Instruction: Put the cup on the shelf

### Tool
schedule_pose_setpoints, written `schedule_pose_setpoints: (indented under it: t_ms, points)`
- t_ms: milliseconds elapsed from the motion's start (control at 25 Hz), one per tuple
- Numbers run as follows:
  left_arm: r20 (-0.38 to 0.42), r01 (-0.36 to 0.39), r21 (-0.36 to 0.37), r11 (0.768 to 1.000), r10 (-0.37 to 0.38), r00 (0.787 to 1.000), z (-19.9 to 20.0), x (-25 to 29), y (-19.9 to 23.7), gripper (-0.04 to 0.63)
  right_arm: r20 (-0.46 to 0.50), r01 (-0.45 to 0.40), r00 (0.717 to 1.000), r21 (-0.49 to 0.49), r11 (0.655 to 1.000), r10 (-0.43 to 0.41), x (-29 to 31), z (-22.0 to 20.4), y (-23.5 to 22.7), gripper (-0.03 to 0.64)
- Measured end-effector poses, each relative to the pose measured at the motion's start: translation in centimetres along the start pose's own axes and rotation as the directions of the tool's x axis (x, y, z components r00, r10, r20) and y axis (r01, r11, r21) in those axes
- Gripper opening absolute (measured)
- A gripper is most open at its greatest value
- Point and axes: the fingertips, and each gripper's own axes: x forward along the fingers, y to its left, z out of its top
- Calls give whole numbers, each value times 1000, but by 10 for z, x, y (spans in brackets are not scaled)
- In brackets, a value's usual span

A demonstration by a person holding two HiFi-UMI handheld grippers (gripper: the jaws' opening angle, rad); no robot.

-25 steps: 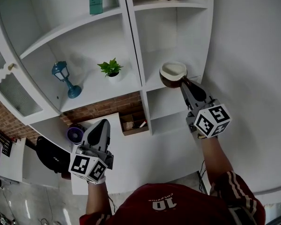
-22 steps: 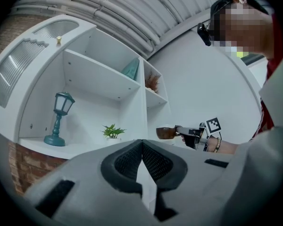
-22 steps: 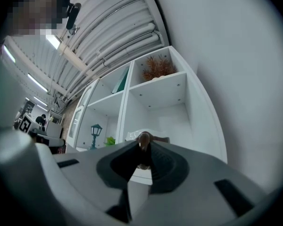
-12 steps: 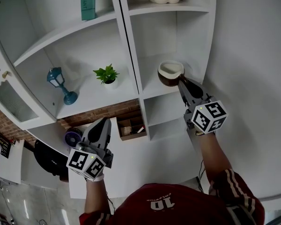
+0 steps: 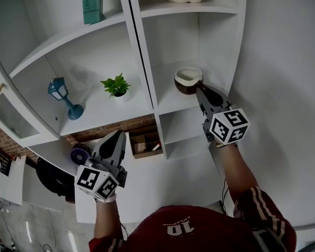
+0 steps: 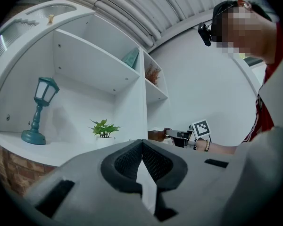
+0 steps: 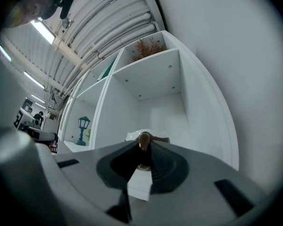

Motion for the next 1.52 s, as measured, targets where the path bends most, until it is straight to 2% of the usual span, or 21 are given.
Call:
schedule_pose_setpoints:
  t_ms: [400, 840, 1080, 1520]
  points:
    - [-20, -33, -8, 999, 33, 999, -12, -1, 13, -2, -18, 12, 1000, -14, 1000, -13, 14, -9, -2, 51]
    - [-14, -29, -9, 1000, 29, 999, -19, -8, 14, -2, -31, 50, 998, -20, 999, -50, 20, -11, -4, 55]
    - [-21, -49, -15, 999, 49, 999, -20, -20, 15, -2, -15, 59, 998, -17, 998, -60, 17, -7, -4, 83]
    - [-25, -59, -14, 998, 58, 998, -21, -33, 11, -2, -60, 53, 997, -27, 998, -54, 6, -13, -3, 101]
